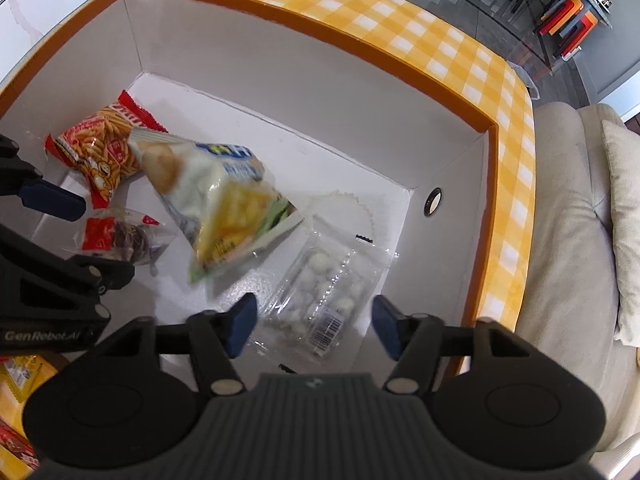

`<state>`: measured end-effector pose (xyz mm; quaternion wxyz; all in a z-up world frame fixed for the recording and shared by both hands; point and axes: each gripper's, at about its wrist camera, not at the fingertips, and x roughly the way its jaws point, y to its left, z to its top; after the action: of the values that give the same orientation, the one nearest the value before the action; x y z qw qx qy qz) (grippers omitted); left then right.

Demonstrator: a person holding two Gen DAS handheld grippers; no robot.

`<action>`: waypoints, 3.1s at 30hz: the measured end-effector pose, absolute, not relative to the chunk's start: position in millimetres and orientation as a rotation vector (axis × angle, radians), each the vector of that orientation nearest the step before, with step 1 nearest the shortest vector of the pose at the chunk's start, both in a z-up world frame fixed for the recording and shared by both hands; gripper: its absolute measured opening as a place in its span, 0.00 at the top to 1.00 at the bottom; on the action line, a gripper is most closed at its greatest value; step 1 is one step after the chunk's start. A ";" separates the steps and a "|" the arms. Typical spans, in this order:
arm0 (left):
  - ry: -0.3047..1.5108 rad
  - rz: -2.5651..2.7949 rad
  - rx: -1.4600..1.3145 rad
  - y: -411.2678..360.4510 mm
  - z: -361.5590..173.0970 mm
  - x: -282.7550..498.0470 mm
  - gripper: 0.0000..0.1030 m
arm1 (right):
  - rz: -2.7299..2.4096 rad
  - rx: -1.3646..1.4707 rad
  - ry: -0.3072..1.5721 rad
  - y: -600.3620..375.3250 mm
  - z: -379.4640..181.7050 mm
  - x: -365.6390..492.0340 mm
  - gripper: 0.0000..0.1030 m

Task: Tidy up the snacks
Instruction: 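Withdraw both tools from the box back toward the remaining snacks, then grasp the brown chocolate bar with the left gripper while the right grasps the white wrapper pack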

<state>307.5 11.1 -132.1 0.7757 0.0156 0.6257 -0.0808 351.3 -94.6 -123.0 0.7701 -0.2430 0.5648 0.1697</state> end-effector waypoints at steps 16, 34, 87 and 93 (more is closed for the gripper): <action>1.160 -0.182 0.045 13.1 -58.6 260.4 0.30 | 0.345 -0.458 1.120 -95.6 -64.1 323.0 0.37; 0.885 -0.148 -0.004 24.2 6.3 144.1 0.29 | 0.332 -0.176 0.987 -125.9 2.5 209.2 0.30; 1.357 -0.421 0.412 6.4 -165.0 78.2 0.48 | 0.352 -0.064 1.424 -117.6 -140.4 95.9 0.34; 1.386 -0.309 0.137 33.9 -161.0 90.5 0.71 | 0.360 -0.091 1.400 -115.2 -142.4 97.2 0.34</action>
<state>90.5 33.9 -161.0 0.7561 0.0626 0.6359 -0.1415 97.2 -115.2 -142.4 0.7490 -0.0415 0.6405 0.1645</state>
